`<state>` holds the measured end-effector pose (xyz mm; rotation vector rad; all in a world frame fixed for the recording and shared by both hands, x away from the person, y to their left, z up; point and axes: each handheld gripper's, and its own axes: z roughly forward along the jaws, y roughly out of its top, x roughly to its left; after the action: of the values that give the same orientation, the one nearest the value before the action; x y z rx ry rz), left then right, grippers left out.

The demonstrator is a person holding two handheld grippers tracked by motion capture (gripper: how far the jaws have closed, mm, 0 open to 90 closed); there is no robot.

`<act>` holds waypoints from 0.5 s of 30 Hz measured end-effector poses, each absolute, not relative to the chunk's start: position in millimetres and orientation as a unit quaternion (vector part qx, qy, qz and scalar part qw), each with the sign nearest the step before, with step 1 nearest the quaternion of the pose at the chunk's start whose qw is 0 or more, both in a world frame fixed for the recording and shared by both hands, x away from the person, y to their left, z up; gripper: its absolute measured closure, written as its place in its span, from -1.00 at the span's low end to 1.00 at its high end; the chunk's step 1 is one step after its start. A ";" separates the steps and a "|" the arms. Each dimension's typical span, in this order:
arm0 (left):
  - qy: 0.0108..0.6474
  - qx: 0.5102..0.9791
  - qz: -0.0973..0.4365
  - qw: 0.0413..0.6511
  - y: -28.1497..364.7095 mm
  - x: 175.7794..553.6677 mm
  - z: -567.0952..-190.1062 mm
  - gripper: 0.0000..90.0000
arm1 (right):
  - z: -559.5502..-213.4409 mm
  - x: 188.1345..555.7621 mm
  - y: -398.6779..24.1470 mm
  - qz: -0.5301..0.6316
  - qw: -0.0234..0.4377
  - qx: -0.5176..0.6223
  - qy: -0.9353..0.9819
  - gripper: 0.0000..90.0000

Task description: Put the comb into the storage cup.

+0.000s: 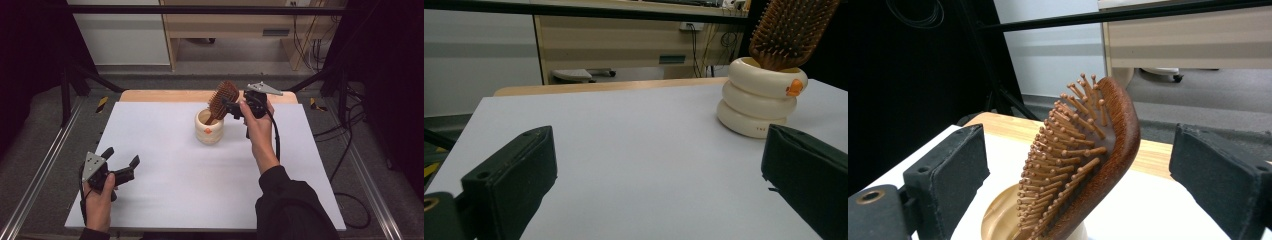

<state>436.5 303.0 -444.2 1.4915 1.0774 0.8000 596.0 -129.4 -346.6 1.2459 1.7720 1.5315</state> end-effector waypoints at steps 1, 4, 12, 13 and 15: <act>0.453 0.627 0.336 0.537 302.9 436.6 -444.3 -0.97 | -346.5 596.0 -129.2 0.561 0.244 0.455 0.648 -0.81; 0.453 0.627 0.337 0.537 302.8 436.5 -444.2 -0.97 | -346.2 595.7 -129.1 0.559 0.248 0.452 0.650 -0.80; 0.454 0.627 0.338 0.536 303.5 436.7 -444.3 -0.97 | -344.6 593.3 -130.4 0.560 0.265 0.445 0.647 -0.79; 0.454 0.627 0.338 0.536 303.7 436.7 -444.3 -0.97 | -344.1 592.7 -129.9 0.562 0.267 0.440 0.647 -0.79; 0.454 0.627 0.338 0.536 303.8 436.6 -444.3 -0.97 | -343.5 591.8 -128.8 0.563 0.271 0.437 0.647 -0.79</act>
<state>436.6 303.8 -444.3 1.4925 1.0801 0.8052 591.8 -128.8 -343.5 1.1785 1.7436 1.5162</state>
